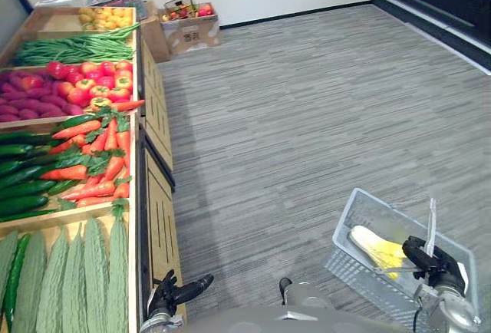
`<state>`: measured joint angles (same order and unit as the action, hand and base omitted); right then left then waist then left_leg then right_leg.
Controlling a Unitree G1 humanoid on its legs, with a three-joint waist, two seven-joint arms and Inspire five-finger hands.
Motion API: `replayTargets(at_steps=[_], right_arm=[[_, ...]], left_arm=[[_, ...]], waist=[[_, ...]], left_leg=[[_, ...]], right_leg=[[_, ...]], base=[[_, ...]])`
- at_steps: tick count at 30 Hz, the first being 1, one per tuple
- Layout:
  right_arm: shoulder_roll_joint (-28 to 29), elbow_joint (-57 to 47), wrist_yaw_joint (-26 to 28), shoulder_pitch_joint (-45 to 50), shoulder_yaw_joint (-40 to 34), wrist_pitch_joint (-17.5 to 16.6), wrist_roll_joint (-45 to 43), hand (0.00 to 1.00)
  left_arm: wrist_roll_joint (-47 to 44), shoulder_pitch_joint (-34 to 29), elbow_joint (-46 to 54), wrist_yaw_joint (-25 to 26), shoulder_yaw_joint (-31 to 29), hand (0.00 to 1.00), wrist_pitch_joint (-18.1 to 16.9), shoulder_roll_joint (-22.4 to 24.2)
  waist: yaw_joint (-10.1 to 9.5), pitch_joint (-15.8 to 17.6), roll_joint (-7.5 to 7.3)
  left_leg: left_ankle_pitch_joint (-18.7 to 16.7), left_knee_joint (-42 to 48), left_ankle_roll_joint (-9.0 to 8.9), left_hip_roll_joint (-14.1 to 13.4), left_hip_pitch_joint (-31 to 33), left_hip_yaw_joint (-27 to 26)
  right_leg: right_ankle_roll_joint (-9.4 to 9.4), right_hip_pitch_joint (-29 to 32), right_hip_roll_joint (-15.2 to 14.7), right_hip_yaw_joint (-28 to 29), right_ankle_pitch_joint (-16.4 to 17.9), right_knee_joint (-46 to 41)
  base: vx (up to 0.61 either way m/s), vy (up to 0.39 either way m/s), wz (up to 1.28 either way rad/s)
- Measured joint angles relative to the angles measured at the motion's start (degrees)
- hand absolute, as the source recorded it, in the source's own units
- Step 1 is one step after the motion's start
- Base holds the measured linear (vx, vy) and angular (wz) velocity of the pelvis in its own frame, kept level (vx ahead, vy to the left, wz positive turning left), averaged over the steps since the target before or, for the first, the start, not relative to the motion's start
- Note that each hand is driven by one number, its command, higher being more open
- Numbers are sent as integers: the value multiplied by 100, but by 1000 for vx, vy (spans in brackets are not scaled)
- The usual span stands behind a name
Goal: Pick vegetable in the basket
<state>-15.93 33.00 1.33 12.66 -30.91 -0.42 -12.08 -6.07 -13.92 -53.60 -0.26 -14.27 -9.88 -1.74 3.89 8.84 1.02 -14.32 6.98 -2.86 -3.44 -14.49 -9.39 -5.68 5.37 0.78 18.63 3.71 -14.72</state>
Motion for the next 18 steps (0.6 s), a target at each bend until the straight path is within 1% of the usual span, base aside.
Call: replayTargets(at_steps=[3,6,7,9,10,11,14,15,17,18], right_arm=[[49,-14,79,4,55,5,9,0],[77,-218,94,70,96,27,56,0],[103,-292,94,99,95,27,57,0],[187,-451,91,197,94,30,69,0],[266,-517,87,302,93,30,122,0],[296,-547,86,377,93,30,179,0],[298,-550,101,393,94,42,287,0],[295,-581,99,394,91,42,287,0],[294,-629,97,392,56,41,285,0],[294,-632,96,398,27,41,284,0]], left_arm=[[0,6,-30,-2,-1,100,0,-18],[1,14,-17,-2,0,100,-14,-27],[3,15,0,3,3,100,-19,-27],[3,48,21,82,10,100,-39,-55],[6,48,40,152,13,100,-49,-100],[4,49,21,164,7,100,-25,-139],[3,70,11,164,-19,100,8,-170],[3,100,7,152,-12,100,8,-148],[0,102,-38,124,21,100,9,-84],[-6,97,-49,105,20,100,13,-84]], waist=[[-9,-4,-16],[-5,-1,-34],[-3,2,-38],[-10,41,-74],[-16,49,-118],[-18,44,-105],[-65,32,-51],[-74,32,-64],[-64,28,-85],[-63,27,-87]], left_leg=[[-45,2,50,73,6,-318],[-88,44,101,124,112,-562],[-94,94,108,120,161,-599],[-97,162,114,95,223,-669],[-132,184,56,82,164,-636],[-163,189,7,41,120,-575],[-153,186,-55,-126,138,-547],[-114,179,-89,-172,147,-536],[-77,179,-91,-206,128,-537],[-51,177,-86,-213,107,-536]], right_leg=[[-64,100,33,304,-139,129],[-76,283,35,437,-214,172],[-30,345,3,338,-200,160],[247,612,-430,-838,-34,-223],[222,649,-603,-1282,-35,-431],[119,623,-566,-1328,-11,-451],[110,527,-418,-1366,-44,-205],[96,491,-371,-1366,-125,-93],[87,360,-348,-1405,-218,140],[116,271,-350,-1412,-261,288]], base=[[-31,79,-56],[-8,62,-43],[-1,27,-25],[2,6,-5],[54,-15,11],[66,-37,13],[62,-53,1],[35,-33,-1],[37,-12,-4],[40,23,-2]])
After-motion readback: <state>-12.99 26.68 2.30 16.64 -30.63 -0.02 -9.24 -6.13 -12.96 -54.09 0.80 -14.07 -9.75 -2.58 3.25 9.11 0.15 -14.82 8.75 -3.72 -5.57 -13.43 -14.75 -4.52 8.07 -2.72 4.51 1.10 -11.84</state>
